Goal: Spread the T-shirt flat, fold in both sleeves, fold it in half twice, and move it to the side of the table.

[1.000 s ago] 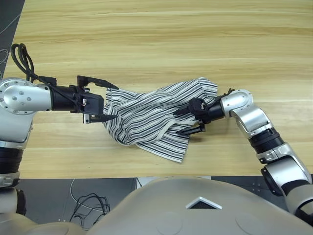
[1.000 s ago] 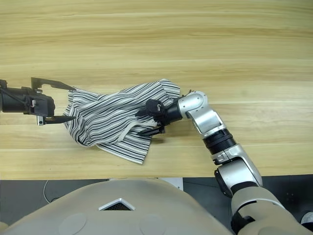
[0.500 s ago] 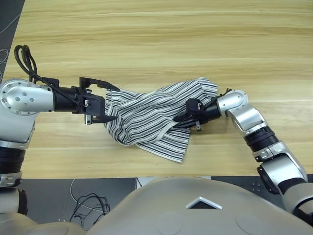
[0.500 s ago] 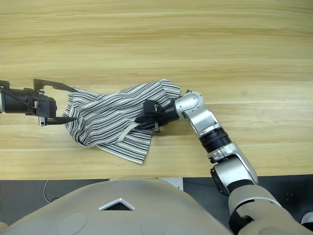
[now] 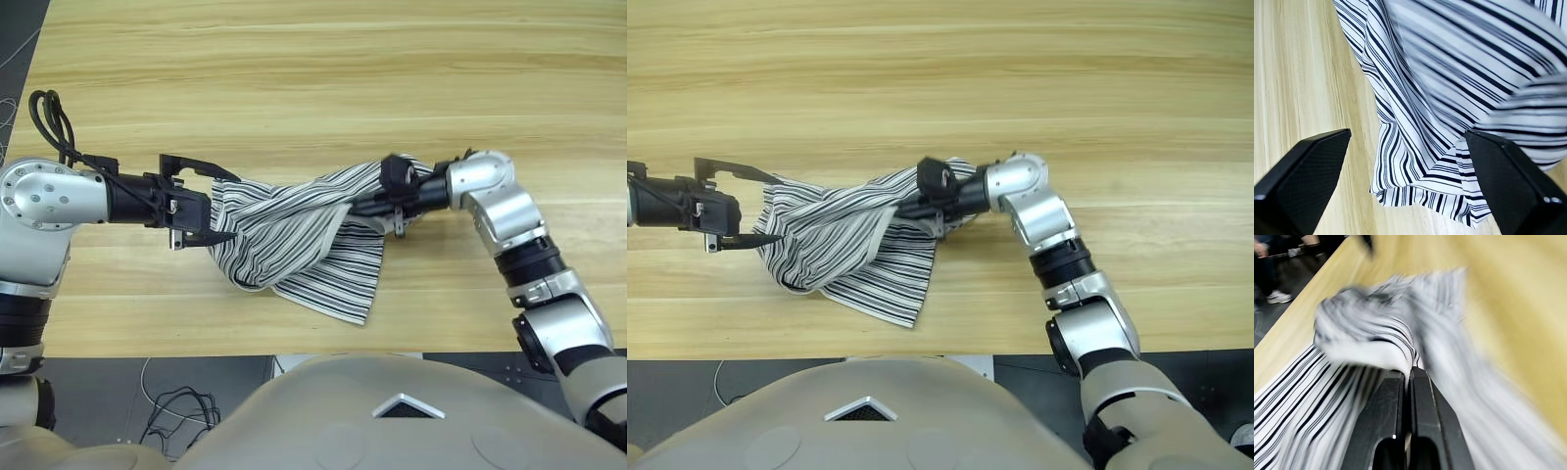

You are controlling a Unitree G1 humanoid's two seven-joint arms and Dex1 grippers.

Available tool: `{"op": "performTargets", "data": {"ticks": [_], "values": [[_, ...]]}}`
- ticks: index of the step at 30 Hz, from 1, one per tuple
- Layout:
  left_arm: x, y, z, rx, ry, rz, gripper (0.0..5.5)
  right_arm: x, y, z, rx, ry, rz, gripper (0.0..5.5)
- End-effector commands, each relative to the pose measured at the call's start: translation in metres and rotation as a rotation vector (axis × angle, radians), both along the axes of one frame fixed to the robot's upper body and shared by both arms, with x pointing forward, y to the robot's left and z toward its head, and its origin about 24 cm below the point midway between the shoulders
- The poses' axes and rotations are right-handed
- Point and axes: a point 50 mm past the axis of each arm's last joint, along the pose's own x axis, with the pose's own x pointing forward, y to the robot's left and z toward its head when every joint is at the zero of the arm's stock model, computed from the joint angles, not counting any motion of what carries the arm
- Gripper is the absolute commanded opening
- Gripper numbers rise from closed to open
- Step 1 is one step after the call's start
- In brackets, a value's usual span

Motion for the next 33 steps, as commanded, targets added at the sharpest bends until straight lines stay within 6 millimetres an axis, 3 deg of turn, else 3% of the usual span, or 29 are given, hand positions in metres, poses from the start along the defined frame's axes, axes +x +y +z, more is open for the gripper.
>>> {"op": "performTargets", "data": {"ticks": [1,5,9,16,18,21,25,30,33], "values": [[0.002,-0.004,0.001,0.018,-0.002,-0.02,4.35,0.037,0.001,0.028,0.015,-0.067,-0.123,0.11],[0.003,-0.007,0.003,0.015,-0.008,-0.033,4.35,0.067,0.004,0.032,-0.067,-0.127,-0.239,0.11],[0.003,-0.018,-0.001,0.007,-0.025,-0.075,4.35,0.098,0.017,0.041,-0.183,-0.207,-0.505,0.11],[0.011,-0.061,-0.023,0.003,-0.048,-0.217,4.35,0.111,0.031,0.047,-0.23,-0.304,-0.899,0.11],[0.014,-0.065,-0.039,0.045,-0.033,-0.227,4.35,0.104,0.04,0.031,-0.253,-0.251,-0.896,0.11],[0.013,-0.069,-0.058,0.089,0.001,-0.239,4.35,0.089,0.051,0.001,-0.335,-0.19,-0.782,0.71],[0.014,-0.065,-0.08,0.166,0.035,-0.236,4.35,0.08,0.05,-0.016,-0.393,-0.183,-0.717,1.39],[0.009,-0.047,-0.076,0.261,0.026,-0.245,4.35,0.086,0.029,-0.016,-0.596,-0.372,-0.671,1.39],[-0.01,-0.043,-0.055,0.312,0.015,-0.309,4.35,0.094,0.009,-0.009,-0.773,-0.522,-0.636,1.39]]}}
